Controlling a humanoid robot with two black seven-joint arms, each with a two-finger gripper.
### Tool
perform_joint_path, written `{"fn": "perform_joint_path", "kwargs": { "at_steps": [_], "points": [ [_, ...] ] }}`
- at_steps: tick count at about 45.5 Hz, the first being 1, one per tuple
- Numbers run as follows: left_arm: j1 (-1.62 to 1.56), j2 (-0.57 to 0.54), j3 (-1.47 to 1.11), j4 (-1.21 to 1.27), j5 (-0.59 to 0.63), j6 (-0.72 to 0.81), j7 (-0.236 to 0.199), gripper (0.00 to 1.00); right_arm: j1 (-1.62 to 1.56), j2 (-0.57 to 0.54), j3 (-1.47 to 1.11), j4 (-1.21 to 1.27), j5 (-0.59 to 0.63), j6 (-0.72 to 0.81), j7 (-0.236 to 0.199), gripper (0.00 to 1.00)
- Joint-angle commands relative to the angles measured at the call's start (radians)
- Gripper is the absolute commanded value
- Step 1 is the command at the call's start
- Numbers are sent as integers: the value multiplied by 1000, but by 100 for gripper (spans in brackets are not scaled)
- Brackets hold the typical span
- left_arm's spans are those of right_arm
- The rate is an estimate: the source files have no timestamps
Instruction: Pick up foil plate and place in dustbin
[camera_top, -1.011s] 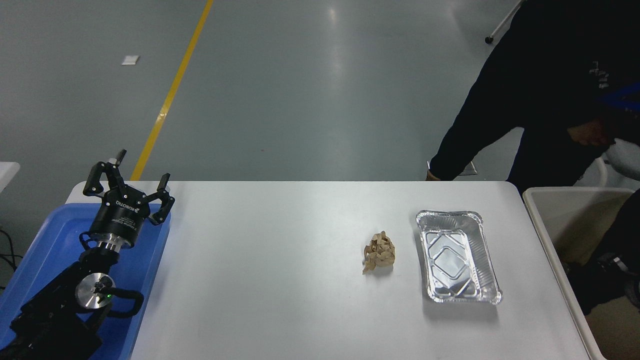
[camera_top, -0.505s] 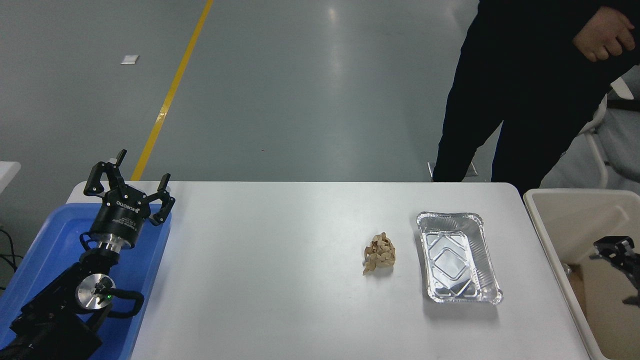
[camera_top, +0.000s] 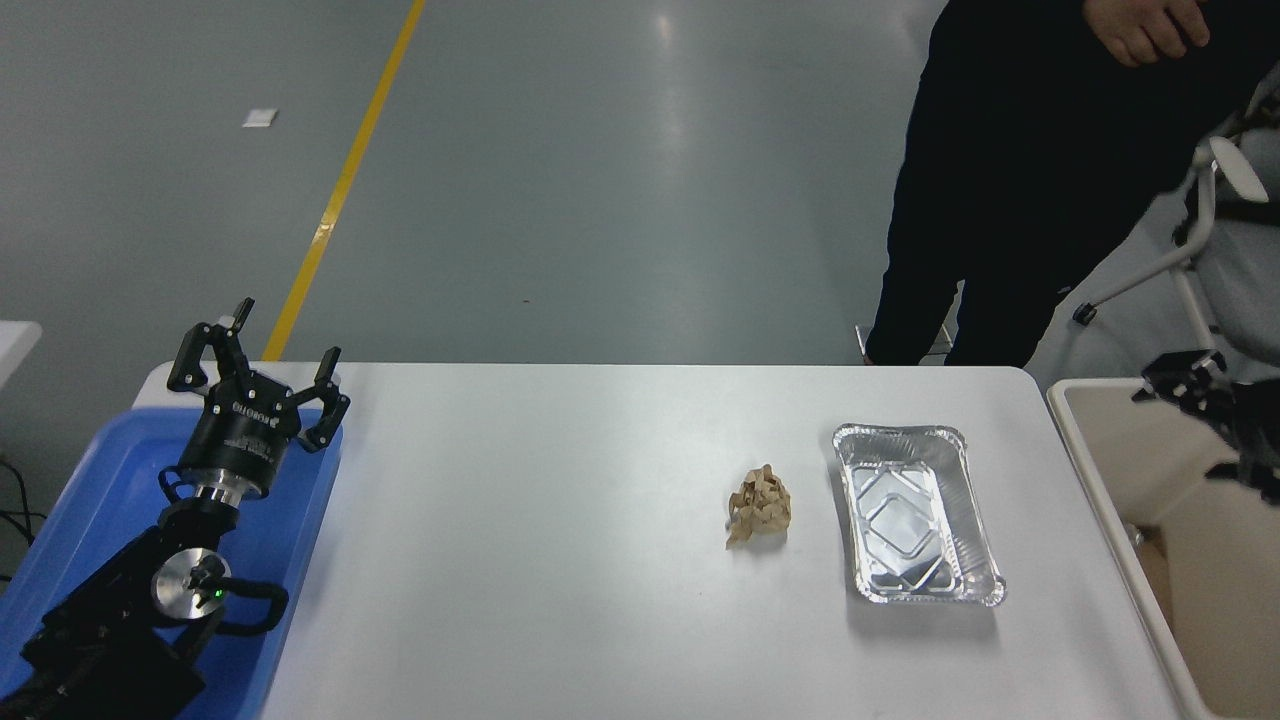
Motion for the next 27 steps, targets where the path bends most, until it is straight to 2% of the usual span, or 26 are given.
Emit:
{"fn": "perform_joint_path", "kwargs": {
  "at_steps": [1,12,27],
  "points": [
    [0,0,0,0,0,0,0,98,205,195,-107,8,10,121,2,100],
    [0,0,0,0,0,0,-1,98,350,333,-110,51,13,248,2,100],
    [0,0,0,0,0,0,-1,98,484,396,-96,107,13,398,5,100]
  ]
}}
